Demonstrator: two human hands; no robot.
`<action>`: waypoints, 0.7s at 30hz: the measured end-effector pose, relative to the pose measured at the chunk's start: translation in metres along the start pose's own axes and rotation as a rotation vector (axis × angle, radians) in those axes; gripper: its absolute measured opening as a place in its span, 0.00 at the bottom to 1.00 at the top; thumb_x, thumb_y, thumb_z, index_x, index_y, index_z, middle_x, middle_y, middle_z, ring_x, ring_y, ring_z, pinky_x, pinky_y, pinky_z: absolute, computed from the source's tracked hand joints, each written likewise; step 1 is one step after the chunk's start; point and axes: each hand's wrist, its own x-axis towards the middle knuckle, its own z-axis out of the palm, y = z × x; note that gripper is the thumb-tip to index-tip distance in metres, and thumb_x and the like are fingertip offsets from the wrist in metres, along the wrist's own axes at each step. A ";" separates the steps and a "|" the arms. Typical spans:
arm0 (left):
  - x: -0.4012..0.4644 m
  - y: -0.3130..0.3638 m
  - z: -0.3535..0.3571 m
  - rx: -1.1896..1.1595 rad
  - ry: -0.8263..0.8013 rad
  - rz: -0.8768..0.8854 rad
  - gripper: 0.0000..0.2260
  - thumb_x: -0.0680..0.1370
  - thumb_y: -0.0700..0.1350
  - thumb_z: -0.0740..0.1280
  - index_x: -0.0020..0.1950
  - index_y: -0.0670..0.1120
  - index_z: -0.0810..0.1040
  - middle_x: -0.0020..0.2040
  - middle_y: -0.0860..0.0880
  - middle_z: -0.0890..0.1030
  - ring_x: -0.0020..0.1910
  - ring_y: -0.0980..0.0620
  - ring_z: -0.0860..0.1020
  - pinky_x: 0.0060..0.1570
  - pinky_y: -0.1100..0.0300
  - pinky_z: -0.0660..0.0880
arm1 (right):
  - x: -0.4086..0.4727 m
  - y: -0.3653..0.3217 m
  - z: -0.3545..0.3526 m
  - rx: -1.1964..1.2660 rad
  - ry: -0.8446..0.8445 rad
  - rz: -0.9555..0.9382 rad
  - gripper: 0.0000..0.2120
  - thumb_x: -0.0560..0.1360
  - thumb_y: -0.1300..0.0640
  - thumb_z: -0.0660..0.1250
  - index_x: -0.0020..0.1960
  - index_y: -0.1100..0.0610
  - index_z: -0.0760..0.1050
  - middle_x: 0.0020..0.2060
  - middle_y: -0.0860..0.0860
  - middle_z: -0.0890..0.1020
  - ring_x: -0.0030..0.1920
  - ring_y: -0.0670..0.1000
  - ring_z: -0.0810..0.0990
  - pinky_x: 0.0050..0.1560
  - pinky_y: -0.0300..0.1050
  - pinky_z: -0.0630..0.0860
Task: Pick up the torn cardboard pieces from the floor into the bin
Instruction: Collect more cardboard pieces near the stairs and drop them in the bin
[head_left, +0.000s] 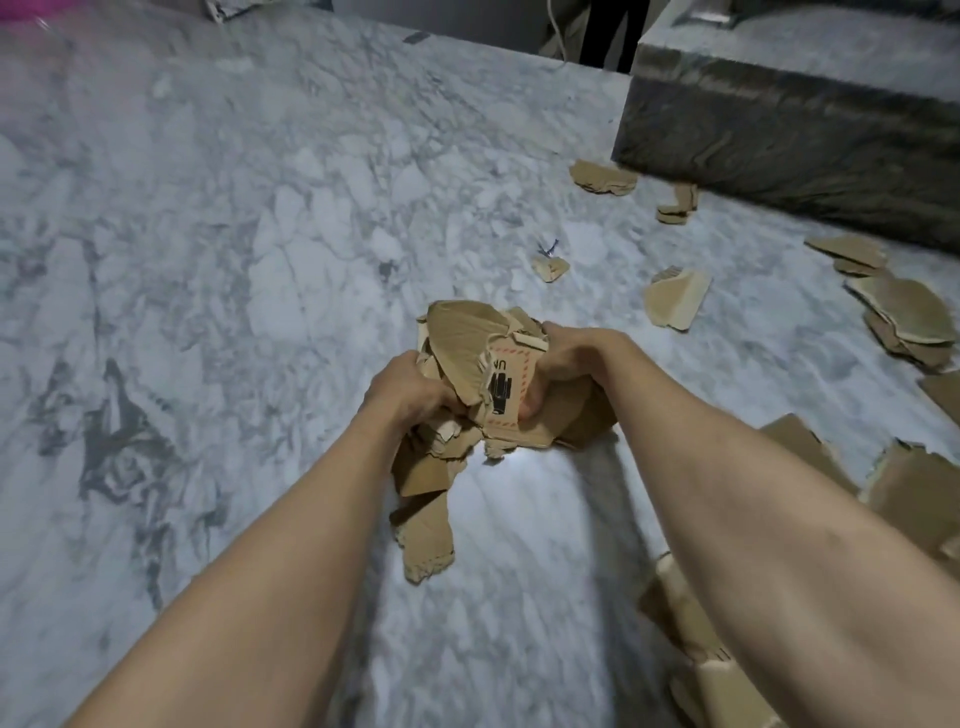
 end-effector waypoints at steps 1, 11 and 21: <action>0.000 0.000 -0.001 0.009 -0.001 0.002 0.37 0.54 0.51 0.80 0.61 0.49 0.76 0.54 0.47 0.83 0.52 0.44 0.81 0.56 0.50 0.80 | 0.004 -0.003 0.000 -0.056 0.014 0.007 0.54 0.48 0.52 0.86 0.69 0.55 0.65 0.64 0.55 0.78 0.57 0.61 0.79 0.60 0.57 0.78; -0.030 -0.012 0.003 0.011 0.000 0.131 0.26 0.65 0.46 0.79 0.61 0.49 0.75 0.54 0.49 0.81 0.51 0.45 0.79 0.53 0.49 0.79 | -0.018 0.023 0.032 0.082 0.124 -0.129 0.40 0.55 0.57 0.84 0.63 0.59 0.72 0.56 0.53 0.80 0.57 0.59 0.78 0.58 0.53 0.78; -0.093 0.001 -0.030 -0.492 -0.093 0.195 0.25 0.64 0.35 0.80 0.58 0.45 0.78 0.50 0.44 0.85 0.44 0.48 0.82 0.38 0.59 0.79 | -0.102 0.050 0.031 0.672 0.071 -0.270 0.31 0.62 0.69 0.79 0.62 0.56 0.76 0.51 0.54 0.86 0.52 0.56 0.83 0.47 0.47 0.79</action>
